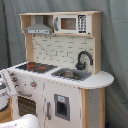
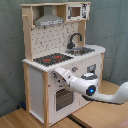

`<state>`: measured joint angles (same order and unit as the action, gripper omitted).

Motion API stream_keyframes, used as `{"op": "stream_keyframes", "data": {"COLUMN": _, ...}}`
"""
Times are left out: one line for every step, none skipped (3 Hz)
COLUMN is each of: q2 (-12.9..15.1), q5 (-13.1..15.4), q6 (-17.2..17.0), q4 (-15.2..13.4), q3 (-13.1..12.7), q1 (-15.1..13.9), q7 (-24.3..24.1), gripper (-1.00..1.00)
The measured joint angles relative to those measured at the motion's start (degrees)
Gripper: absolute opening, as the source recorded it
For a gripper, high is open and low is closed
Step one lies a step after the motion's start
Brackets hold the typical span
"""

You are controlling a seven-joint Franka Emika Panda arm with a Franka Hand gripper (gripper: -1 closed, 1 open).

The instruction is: Play with the kitchen

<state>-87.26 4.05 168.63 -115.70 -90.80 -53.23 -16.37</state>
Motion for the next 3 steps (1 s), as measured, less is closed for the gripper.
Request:
{"op": "stream_keyframes", "data": {"q2": 0.0, "q5": 0.0, "q6": -1.2, "q4": 0.1, "q3": 0.0, "q1": -0.1, "q7": -0.2, "gripper": 1.0}}
{"op": "stream_keyframes", "data": {"q2": 0.0, "q5": 0.0, "q6": -1.2, "q4": 0.1, "q3": 0.0, "q1": -0.1, "q7": -0.2, "gripper": -1.0}}
{"op": "stream_keyframes", "data": {"q2": 0.6, "q5": 0.4, "q6": -2.2, "q4": 0.6, "q3": 0.2, "q1": -0.1, "q7": 5.9, "gripper": -1.0}}
